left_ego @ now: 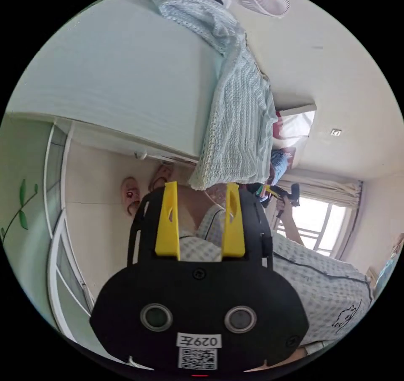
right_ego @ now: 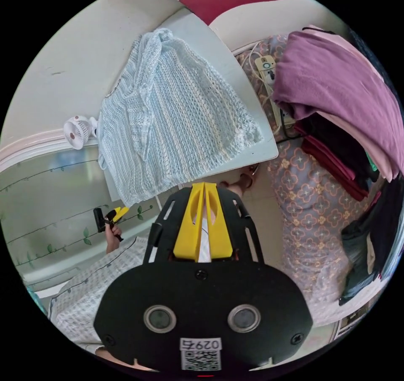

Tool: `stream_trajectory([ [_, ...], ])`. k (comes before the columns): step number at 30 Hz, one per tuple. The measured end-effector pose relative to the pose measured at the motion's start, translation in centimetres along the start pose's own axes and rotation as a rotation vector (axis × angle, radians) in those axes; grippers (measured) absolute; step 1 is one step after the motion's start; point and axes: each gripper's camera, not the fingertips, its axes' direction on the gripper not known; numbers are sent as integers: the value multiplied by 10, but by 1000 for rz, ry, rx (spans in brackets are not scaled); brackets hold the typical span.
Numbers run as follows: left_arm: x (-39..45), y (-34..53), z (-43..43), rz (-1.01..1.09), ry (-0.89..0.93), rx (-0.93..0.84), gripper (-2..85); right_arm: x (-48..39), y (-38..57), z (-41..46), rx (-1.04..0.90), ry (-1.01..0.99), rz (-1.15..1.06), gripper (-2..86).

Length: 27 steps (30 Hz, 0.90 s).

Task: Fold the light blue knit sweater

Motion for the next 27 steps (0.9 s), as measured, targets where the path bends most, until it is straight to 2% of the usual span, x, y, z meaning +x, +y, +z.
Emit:
stream_trajectory([
  [2, -16, -2, 6, -14, 56, -9, 101, 3, 1, -11, 57, -11, 25, -4],
  [4, -25, -2, 11, -4, 134, -19, 21, 9, 2, -26, 130, 0, 64, -4],
  [8, -43, 13, -2, -65, 220, 39, -6, 29, -7, -51, 237, -2, 141, -4],
  [11, -50, 18, -16, -62, 271, 39, -9, 25, -35, -33, 130, -24, 51, -4],
  [13, -49, 20, -25, -56, 239, 39, -9, 23, -51, -12, 16, 59, 56, -4],
  [15, -44, 22, -54, -53, 96, 92, -9, 25, -53, -24, 67, 114, 73, -4],
  [19, -39, 19, -78, -40, 76, 132, -10, 32, -41, -47, 147, 211, 144, -4],
  [22, -36, 9, -74, -52, 13, 84, -10, 22, -35, -48, 160, 27, 1, -4],
  [24, -31, 1, -63, -29, 56, 50, -9, 12, -38, -23, 39, -118, -50, -4],
  [26, -27, -4, -55, -29, 74, 39, -8, 3, -36, 1, -35, -41, -64, -4],
  [27, -24, -7, -50, -26, 79, 31, -7, 4, -35, 12, -61, 94, -34, -4],
])
